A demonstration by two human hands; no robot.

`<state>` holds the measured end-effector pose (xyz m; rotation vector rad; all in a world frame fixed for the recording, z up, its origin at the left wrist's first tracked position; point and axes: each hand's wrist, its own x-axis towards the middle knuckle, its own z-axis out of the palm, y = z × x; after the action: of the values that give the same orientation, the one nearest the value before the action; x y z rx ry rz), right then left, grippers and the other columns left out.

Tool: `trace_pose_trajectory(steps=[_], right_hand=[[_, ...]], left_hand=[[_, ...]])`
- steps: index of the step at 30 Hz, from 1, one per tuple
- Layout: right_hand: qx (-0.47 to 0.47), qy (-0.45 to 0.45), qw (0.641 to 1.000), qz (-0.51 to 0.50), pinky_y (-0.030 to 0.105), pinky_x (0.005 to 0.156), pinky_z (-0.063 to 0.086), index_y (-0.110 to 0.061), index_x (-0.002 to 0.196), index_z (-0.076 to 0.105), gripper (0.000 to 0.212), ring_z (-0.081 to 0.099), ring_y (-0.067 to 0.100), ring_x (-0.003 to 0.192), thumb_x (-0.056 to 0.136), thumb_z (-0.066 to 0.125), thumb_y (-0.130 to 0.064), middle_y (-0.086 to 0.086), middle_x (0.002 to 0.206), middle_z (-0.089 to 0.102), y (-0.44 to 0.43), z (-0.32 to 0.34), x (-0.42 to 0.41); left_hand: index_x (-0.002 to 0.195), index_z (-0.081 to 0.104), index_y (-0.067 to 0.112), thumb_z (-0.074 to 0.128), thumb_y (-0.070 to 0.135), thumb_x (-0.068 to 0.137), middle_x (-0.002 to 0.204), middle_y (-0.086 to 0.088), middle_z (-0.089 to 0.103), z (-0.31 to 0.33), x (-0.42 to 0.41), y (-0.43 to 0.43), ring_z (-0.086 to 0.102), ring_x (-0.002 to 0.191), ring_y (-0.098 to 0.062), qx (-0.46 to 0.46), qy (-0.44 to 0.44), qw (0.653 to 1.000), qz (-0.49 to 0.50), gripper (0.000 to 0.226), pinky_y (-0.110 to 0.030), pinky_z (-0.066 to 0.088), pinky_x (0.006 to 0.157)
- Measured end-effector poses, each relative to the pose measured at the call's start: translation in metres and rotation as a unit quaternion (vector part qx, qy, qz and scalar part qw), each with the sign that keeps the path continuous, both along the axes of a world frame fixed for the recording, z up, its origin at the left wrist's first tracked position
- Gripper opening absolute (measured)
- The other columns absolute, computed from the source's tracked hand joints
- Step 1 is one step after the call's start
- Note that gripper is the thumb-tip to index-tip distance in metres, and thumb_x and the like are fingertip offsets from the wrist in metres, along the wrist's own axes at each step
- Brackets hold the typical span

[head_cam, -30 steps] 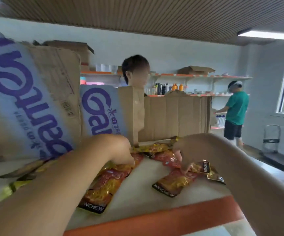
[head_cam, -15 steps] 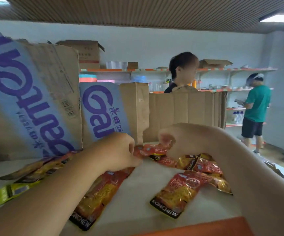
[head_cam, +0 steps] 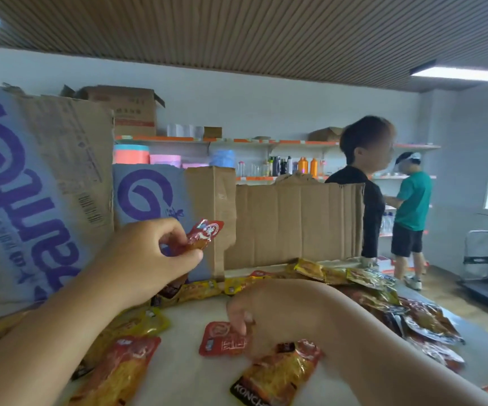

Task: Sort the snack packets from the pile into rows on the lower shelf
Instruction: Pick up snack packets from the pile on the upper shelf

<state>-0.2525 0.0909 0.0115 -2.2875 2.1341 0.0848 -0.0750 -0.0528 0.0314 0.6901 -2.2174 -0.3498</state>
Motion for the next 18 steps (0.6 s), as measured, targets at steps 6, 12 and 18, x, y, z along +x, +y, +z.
trace_pose_trajectory(steps=[6,12,18], right_hand=[[-0.025,0.021,0.999,0.005,0.038,0.072,0.054,-0.022,0.109,0.07,0.028,0.056,0.017,0.074,0.083,0.078,-0.029,-0.005,0.086,0.06,-0.005,-0.008,-0.013],[-0.03,0.013,0.999,-0.002,0.04,0.072,0.053,-0.024,0.108,0.067,0.03,0.058,0.02,0.078,0.082,0.077,-0.034,-0.006,0.087,0.059,-0.006,-0.007,-0.014],[-0.01,0.013,1.0,0.0,0.035,0.064,0.052,-0.032,0.102,0.069,0.028,0.058,0.016,0.073,0.079,0.079,-0.044,-0.012,0.081,0.059,-0.005,-0.006,-0.012]], left_hand=[[0.088,0.064,0.047,0.06,0.082,0.053,0.087,0.033,0.065,0.001,0.006,0.005,0.059,0.078,0.014,-0.011,-0.173,0.985,0.009,0.049,-0.024,0.047,0.063],[0.082,0.067,0.041,0.073,0.068,0.065,0.08,0.028,0.066,0.003,0.009,0.007,0.062,0.072,0.006,0.004,-0.272,0.962,0.01,0.032,-0.023,0.045,0.06],[0.081,0.068,0.036,0.076,0.064,0.072,0.08,0.017,0.068,0.001,0.01,0.008,0.064,0.072,-0.002,0.016,-0.342,0.939,0.021,0.031,-0.024,0.045,0.059]])
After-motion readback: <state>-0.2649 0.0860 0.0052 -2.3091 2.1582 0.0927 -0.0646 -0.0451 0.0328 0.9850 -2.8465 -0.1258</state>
